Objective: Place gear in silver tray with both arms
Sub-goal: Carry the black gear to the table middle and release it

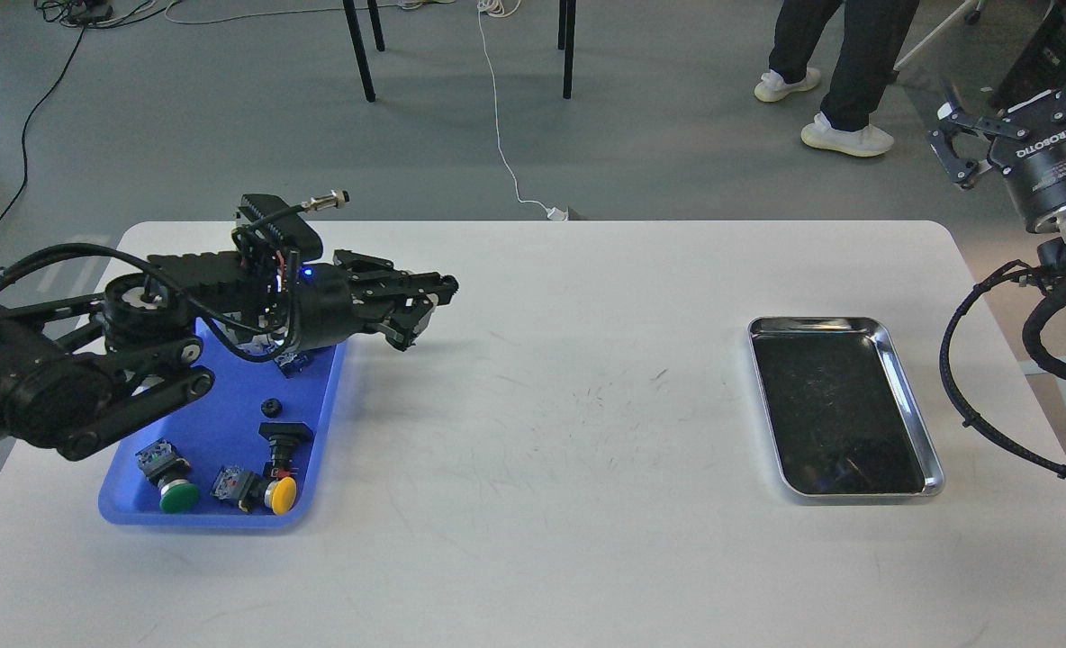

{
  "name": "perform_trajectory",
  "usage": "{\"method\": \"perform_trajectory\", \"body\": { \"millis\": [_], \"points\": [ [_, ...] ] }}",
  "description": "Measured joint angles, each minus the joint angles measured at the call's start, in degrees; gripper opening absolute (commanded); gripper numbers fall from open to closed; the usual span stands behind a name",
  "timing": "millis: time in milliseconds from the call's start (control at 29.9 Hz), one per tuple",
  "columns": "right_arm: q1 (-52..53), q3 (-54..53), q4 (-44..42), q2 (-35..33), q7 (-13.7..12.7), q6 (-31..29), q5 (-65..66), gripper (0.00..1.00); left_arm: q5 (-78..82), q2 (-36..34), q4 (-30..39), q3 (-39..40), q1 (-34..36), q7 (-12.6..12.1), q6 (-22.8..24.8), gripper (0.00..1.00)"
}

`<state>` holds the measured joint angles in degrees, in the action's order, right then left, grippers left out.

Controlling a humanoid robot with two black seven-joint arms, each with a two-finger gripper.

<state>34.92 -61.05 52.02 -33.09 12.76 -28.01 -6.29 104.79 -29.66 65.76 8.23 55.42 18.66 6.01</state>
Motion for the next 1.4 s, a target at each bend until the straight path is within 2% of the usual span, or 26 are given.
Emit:
{"method": "perform_trajectory", "body": {
  "millis": [167, 368, 568, 869, 969, 1103, 1404],
  "points": [
    [1.19, -1.83, 0.77, -0.32, -0.03, 0.24, -0.05, 0.99, 2.54, 9.0, -0.38, -1.44, 0.22, -2.44, 2.51, 0.09],
    [4.55, -1.46, 0.82, 0.01, -0.26, 4.31, -0.05, 0.99, 3.35, 16.89, -3.96, -6.19, 0.14, -4.63, 2.95, 0.09],
    [7.53, -0.35, 0.7, 0.77, -0.66, 7.62, -0.05, 0.99, 4.01, 22.65, -8.22, -9.02, 0.05, -4.86, 2.95, 0.1],
    [8.41, -0.08, 0.41, 2.45, -0.73, 8.06, 0.12, 0.99, 4.72, 29.18, -15.25, -10.21, -0.47, -4.87, 2.95, 0.13],
    [8.41, -0.03, 0.4, 2.46, -0.73, 8.06, 0.17, 0.99, 4.72, 29.45, -15.76, -10.5, -0.55, -4.87, 2.95, 0.26],
    [8.41, 0.06, 0.4, 2.46, -0.73, 8.06, 0.21, 0.99, 4.66, 29.49, -15.84, -10.96, -0.72, -4.81, 2.95, 0.31],
    [8.45, 1.56, 0.54, 2.49, -0.73, 7.91, 0.23, 0.99, 3.36, 28.76, -15.52, -10.63, -0.41, -4.36, 2.56, 0.65]
  ]
}}
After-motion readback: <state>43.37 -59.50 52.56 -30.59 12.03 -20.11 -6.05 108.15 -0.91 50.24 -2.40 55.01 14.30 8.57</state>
